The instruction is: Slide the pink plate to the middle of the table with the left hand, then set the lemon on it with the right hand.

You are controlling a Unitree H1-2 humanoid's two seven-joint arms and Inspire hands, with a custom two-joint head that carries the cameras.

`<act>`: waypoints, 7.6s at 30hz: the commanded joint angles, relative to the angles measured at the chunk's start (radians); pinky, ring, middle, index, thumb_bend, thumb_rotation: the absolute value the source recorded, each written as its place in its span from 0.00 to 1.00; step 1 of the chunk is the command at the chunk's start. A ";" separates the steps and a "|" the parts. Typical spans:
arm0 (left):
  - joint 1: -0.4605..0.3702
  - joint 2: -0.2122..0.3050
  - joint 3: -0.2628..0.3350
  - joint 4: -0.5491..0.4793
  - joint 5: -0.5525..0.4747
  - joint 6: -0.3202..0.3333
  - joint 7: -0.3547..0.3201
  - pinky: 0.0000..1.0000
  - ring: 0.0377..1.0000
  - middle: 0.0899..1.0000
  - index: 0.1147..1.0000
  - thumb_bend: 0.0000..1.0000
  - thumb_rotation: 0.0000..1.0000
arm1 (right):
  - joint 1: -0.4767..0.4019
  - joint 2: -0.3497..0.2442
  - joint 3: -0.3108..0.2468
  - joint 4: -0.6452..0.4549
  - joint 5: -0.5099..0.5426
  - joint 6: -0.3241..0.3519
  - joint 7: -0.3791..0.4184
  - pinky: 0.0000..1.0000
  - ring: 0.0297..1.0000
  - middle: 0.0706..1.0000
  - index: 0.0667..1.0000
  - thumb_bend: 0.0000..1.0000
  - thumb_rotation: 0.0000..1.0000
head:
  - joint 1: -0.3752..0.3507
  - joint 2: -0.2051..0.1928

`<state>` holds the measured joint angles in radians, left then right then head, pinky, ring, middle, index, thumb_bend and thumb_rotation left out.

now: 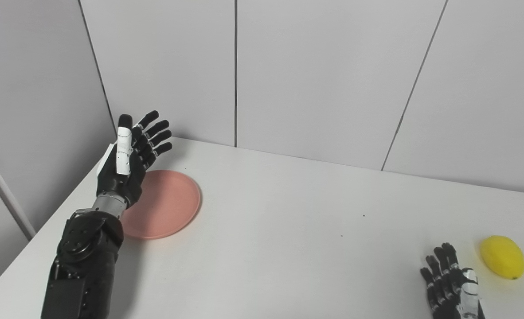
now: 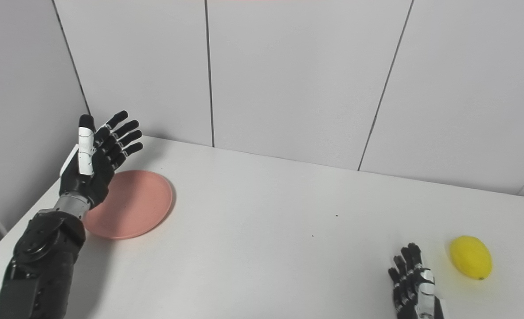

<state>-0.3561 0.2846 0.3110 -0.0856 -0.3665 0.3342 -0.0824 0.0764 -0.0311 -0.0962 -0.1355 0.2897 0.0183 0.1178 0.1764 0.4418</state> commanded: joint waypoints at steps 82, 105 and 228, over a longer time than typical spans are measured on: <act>-0.086 0.115 0.017 0.599 -0.073 -0.253 -0.244 0.84 0.83 0.83 0.90 1.00 1.00 | 0.015 0.003 0.010 0.011 0.001 0.017 -0.016 1.00 0.99 0.98 0.97 0.65 1.00 | -0.017 0.026; -0.050 -0.048 -0.032 0.415 0.003 -0.130 -0.010 0.83 0.82 0.80 0.87 1.00 1.00 | 0.022 0.004 0.019 0.000 0.006 0.009 -0.009 1.00 1.00 0.99 0.97 0.66 1.00 | -0.028 0.041; -0.030 -0.376 -0.117 0.417 -0.106 0.014 0.078 1.00 0.95 0.93 0.98 0.90 0.99 | -0.033 0.208 0.162 0.014 -0.221 -0.012 -0.142 1.00 0.95 0.94 0.91 0.72 0.94 | -0.534 0.154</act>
<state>-0.4279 -0.0836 0.1972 0.2956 -0.4840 0.2568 -0.0369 0.0511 0.1660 0.0630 -0.1243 0.0635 0.0180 -0.0229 -0.3589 0.5967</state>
